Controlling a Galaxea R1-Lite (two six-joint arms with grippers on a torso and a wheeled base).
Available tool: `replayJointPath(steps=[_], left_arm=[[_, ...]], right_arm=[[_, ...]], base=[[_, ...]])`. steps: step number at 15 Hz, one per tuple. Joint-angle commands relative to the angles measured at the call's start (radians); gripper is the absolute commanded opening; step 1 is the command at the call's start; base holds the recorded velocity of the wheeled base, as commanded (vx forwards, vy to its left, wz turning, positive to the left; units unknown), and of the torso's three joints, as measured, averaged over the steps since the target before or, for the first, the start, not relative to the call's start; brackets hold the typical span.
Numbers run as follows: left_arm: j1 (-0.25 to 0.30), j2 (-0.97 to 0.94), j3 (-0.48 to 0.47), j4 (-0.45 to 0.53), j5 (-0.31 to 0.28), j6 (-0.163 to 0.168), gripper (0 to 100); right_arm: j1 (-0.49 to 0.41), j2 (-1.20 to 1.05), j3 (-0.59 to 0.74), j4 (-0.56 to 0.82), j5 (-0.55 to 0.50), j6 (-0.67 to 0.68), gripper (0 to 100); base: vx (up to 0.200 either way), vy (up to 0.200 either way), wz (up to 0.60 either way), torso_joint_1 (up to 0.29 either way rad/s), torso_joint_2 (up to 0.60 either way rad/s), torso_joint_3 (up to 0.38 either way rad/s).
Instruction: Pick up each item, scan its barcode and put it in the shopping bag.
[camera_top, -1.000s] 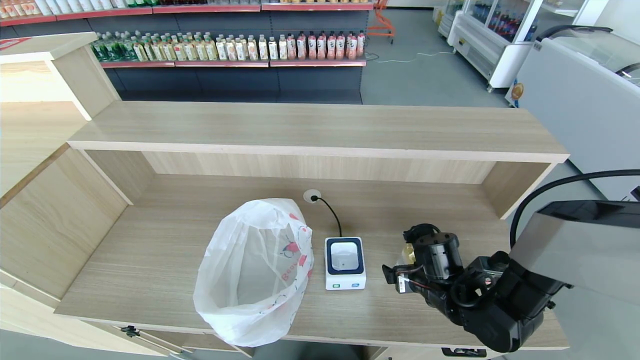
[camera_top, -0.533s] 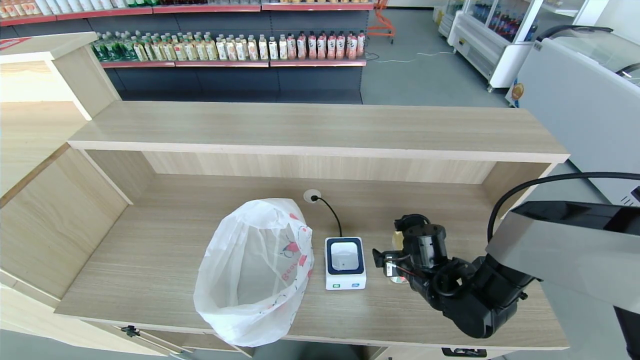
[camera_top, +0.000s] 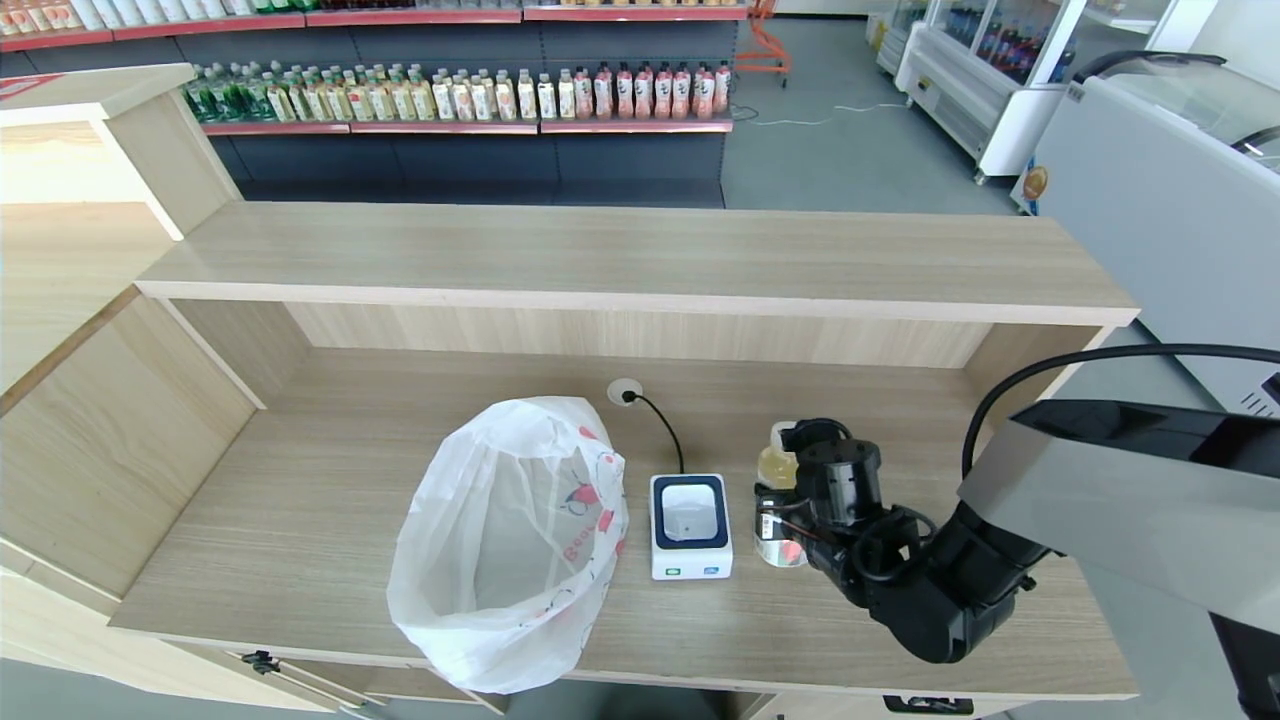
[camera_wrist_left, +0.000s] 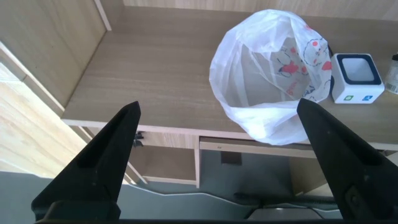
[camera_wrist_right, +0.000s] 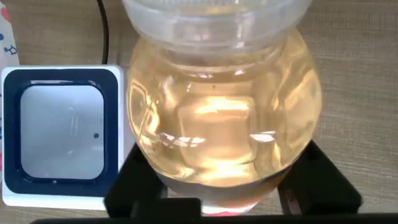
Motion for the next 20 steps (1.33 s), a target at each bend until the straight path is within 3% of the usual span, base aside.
replayJointPath(steps=[1,9,14,16,20], left_arm=[[0.000,0.000,0.000,0.001,0.000,-0.001,100],[0.000,0.000,0.000,0.001,0.000,-0.001,100],[0.000,0.000,0.000,0.001,0.000,-0.001,100],[0.000,0.000,0.000,-0.001,0.000,-0.001,100],[0.000,0.000,0.000,0.001,0.000,-0.001,100]], right_arm=[[0.004,-0.020,-0.001,-0.001,-0.001,-0.003,0],[0.021,-0.052,0.039,0.001,0.004,0.004,0],[-0.018,-0.215,0.085,-0.001,0.122,0.030,0],[-0.073,-0.294,0.129,-0.010,0.228,0.033,0],[-0.145,-0.482,0.235,-0.045,0.657,0.080,0]], base=[[0.000,0.000,0.00,0.000,0.00,0.000],[0.000,0.000,0.00,0.000,0.00,0.000],[0.000,0.000,0.00,0.000,0.00,0.000],[0.000,0.000,0.00,0.000,0.00,0.000],[0.000,0.000,0.00,0.000,0.00,0.000]])
